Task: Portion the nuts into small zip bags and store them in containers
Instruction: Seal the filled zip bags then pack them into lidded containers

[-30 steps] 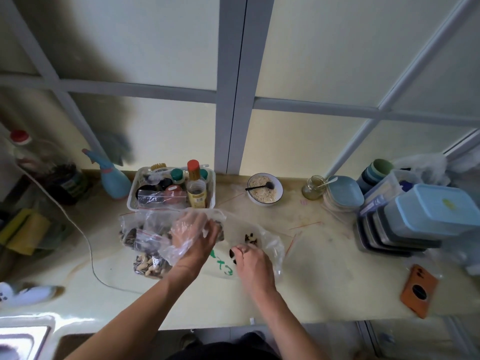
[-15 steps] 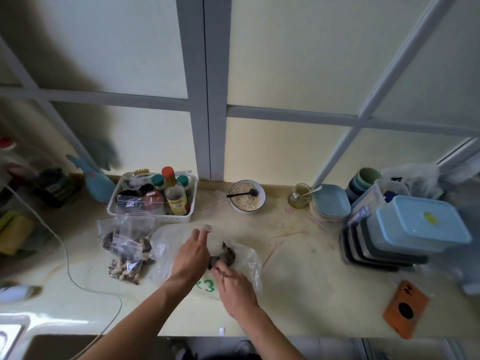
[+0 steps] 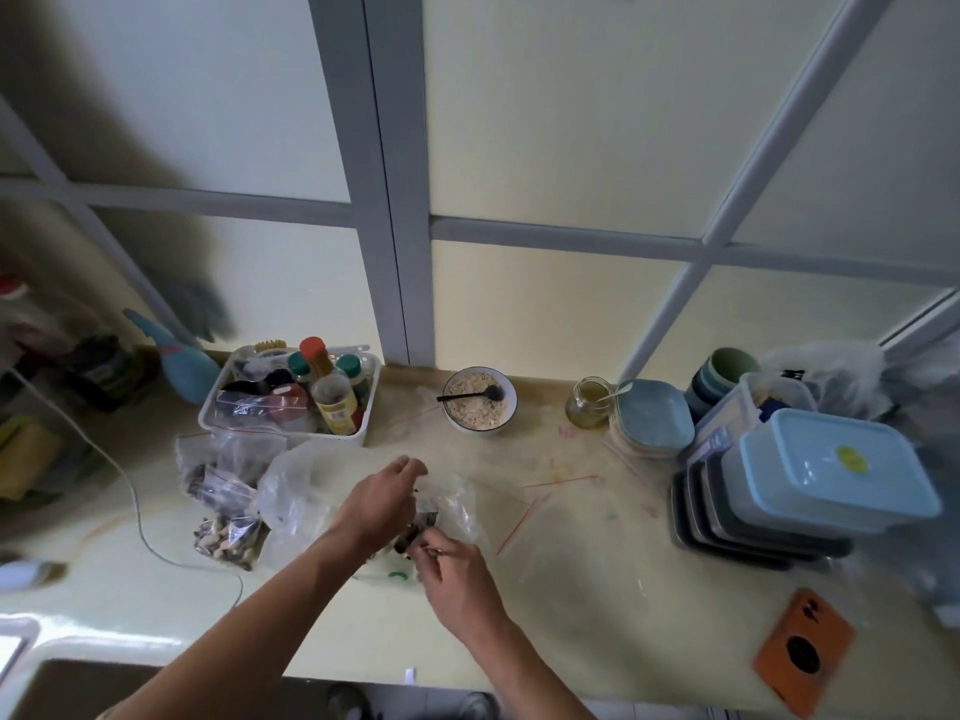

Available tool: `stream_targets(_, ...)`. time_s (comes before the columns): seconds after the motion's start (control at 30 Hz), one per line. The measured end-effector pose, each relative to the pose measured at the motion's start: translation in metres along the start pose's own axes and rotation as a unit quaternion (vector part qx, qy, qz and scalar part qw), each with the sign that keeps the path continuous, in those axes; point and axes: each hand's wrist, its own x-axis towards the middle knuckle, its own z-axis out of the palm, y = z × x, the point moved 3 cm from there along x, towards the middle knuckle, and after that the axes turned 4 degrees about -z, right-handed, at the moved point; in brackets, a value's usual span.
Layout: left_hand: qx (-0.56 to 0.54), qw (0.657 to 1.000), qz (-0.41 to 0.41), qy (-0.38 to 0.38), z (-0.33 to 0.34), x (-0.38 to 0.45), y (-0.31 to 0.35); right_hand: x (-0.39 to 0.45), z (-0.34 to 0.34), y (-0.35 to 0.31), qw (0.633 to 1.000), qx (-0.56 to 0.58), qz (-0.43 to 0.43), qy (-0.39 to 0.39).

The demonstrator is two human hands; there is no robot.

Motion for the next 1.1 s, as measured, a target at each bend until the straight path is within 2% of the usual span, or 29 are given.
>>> stream_targets(0.23,-0.083,0.993,-0.039,0.076,-0.013,-0.013,-0.001,0.004,0.013,0.002,0.991,-0.018,0.058,0.116)
stream_targets(0.37,-0.104,0.986,-0.051,0.118,-0.023,-0.025,0.002,0.012,0.023,0.001,0.985,-0.033,0.101,0.137)
stream_targets(0.53,-0.130,0.983,-0.045,0.120,-0.031,-0.040,0.001,0.014,0.025,-0.007,0.962,0.000,0.130,0.241)
stream_targets(0.67,-0.128,0.988,0.004,0.091,-0.027,-0.060,-0.004,0.009,0.054,0.002,0.895,0.189,0.255,0.315)
stream_targets(0.8,-0.108,0.992,0.031,0.061,-0.018,-0.072,-0.016,-0.006,0.080,0.010,0.858,0.200,0.326,0.343)
stream_targets(0.9,-0.095,0.993,0.040,0.053,-0.017,-0.078,-0.023,-0.014,0.095,0.009,0.833,0.276,0.339,0.339)
stream_targets(0.93,-0.092,0.994,0.042,0.052,-0.018,-0.079,-0.026,-0.014,0.098,0.012,0.808,0.323,0.345,0.353)
stream_targets(1.03,-0.078,0.995,0.040,0.048,-0.018,-0.082,-0.037,-0.014,0.103,0.009,0.693,0.500,0.356,0.379)
stream_targets(1.1,-0.084,0.995,0.029,0.038,-0.015,-0.083,-0.046,-0.015,0.100,0.005,0.665,0.525,0.365,0.385)
